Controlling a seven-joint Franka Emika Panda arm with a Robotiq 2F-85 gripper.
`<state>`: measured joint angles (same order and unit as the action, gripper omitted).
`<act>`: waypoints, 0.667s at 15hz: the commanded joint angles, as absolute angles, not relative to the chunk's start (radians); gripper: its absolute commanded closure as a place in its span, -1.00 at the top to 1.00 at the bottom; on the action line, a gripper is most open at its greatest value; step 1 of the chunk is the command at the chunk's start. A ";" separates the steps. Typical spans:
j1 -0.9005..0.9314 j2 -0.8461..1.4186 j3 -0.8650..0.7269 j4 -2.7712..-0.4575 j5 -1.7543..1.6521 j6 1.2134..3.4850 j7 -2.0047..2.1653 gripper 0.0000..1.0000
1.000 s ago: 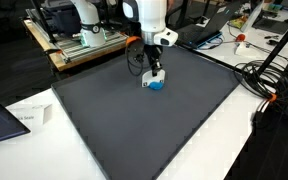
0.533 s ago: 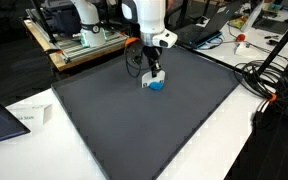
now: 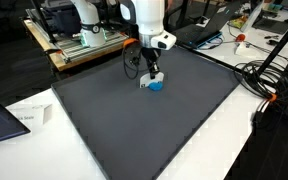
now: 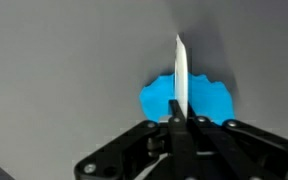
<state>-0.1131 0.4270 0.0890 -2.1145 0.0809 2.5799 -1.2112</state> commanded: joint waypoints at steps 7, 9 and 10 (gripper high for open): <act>-0.159 0.453 0.009 -2.088 -0.058 2.485 -1.260 -0.98; -0.160 0.452 -0.013 -2.079 -0.098 2.478 -1.261 -0.98; -0.162 0.450 -0.021 -2.075 -0.115 2.476 -1.263 -0.98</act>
